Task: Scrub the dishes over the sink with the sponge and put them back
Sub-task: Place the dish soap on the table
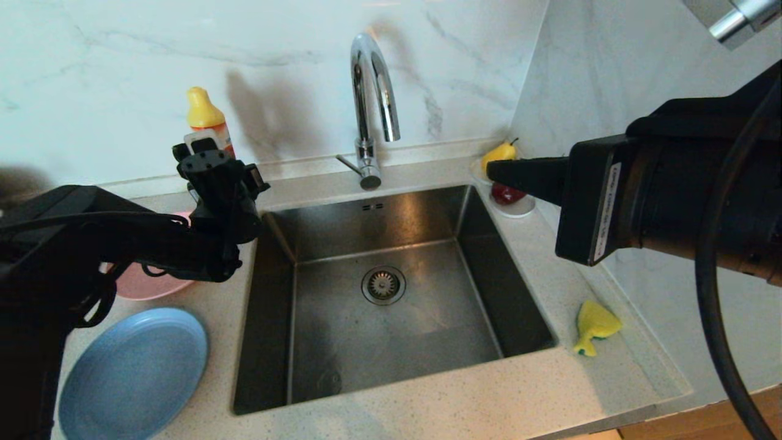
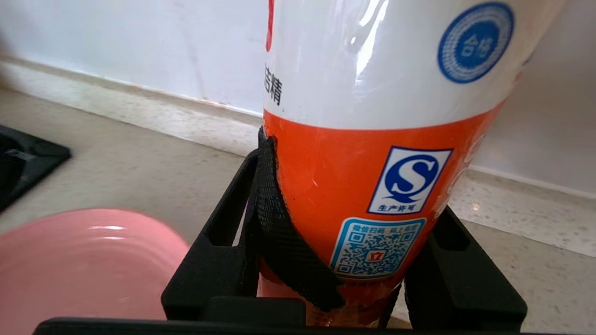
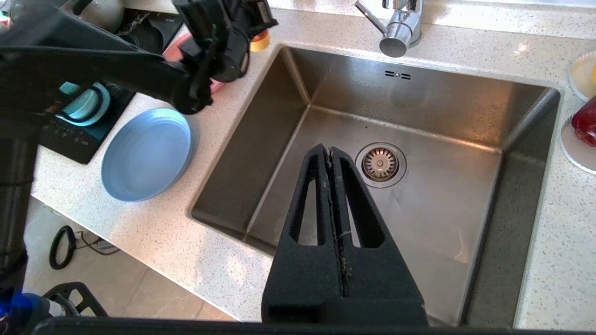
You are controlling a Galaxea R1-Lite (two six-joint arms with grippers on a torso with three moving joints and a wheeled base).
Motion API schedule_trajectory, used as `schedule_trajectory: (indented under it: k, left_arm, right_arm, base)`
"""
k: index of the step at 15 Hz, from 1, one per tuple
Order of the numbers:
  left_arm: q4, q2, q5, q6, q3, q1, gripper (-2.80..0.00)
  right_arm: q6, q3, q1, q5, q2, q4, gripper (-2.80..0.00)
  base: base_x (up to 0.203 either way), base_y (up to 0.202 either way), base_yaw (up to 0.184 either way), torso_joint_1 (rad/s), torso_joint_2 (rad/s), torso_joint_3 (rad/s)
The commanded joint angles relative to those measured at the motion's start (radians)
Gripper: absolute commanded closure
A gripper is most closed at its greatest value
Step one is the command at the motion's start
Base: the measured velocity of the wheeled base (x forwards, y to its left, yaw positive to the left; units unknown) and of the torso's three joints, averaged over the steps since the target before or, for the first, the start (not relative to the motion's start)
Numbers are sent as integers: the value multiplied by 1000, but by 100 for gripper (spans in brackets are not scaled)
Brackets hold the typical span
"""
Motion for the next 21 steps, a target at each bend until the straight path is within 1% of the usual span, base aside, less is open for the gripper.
schedule_trajectory:
  k: [1,7,11,14,18,21]
  left_arm:
    - [-21,52,5,4,-21,3,0]
    - [-24,124,6,41,-163,3,0]
    - [-29,158,7,44,-200,4,0]
    - [-30,187,30,44,-250,10,0]
    - [-24,210,40,44,-315,10,0]
    - [-22,215,40,42,-330,11,0]
  right_arm:
    - [1,-2,1,-2,1,-2,0]
    - [2,-2,1,-2,-5,-1,0]
    - [2,-2,1,0,-2,-2,0]
    - [2,-3,1,1,1,-1,0]
    - [2,-8,1,1,6,-1,0]
    - [4,-5,1,1,6,-1,0]
  base:
    - [0,0,0,0,0,0]
    - [0,0,0,0,0,0]
    - [0,0,0,0,0,0]
    - [0,0,0,0,0,0]
    - [0,0,0,0,0,0]
    - [0,0,0,0,0,0]
